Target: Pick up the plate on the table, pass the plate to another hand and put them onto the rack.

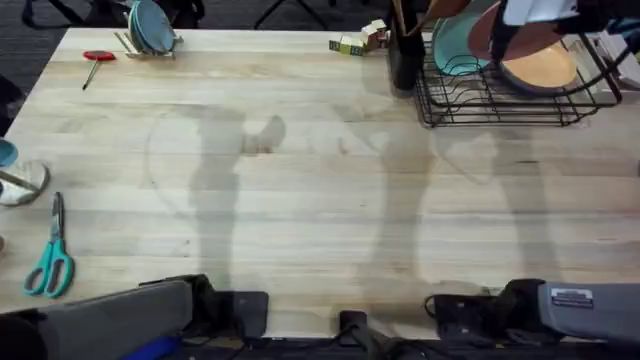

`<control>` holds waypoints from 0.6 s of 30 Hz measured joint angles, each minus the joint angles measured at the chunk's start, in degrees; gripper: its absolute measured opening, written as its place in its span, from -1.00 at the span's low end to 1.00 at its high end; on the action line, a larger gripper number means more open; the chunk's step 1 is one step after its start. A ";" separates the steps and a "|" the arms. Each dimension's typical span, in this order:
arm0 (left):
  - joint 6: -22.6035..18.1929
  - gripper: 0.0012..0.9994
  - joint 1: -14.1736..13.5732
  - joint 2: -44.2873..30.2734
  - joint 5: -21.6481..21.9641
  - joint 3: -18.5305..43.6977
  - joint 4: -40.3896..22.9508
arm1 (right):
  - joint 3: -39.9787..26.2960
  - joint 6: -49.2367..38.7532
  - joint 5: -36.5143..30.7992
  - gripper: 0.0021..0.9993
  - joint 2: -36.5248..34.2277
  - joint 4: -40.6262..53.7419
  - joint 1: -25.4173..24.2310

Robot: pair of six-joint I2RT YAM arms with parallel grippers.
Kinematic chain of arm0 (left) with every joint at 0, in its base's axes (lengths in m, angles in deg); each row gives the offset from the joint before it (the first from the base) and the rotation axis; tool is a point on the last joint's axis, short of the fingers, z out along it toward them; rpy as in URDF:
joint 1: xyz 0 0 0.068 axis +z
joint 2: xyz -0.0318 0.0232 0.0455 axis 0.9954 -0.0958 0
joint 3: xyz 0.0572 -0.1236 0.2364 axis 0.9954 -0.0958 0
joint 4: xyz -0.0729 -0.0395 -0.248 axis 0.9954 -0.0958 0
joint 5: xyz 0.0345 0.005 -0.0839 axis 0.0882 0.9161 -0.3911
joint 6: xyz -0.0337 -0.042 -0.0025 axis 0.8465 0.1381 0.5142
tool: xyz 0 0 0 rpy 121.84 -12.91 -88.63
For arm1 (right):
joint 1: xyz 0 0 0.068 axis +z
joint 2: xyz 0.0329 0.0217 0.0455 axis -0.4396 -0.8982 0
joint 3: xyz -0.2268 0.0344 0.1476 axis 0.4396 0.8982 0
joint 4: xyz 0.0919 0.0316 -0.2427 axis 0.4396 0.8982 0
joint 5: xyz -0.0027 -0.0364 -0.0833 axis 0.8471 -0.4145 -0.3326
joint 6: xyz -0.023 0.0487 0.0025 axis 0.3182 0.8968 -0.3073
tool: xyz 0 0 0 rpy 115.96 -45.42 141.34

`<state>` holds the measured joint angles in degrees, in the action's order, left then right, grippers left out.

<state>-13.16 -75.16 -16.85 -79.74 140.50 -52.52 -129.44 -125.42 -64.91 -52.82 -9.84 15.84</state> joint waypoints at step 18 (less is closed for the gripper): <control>0.00 0.99 0.00 0.00 -0.01 0.00 -0.47 | 0.00 -4.66 4.71 -0.95 -8.49 -5.52 -0.07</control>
<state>-13.16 -75.16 -16.85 -79.75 140.50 -52.99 -129.44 -130.08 -60.20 -61.31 -15.35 15.77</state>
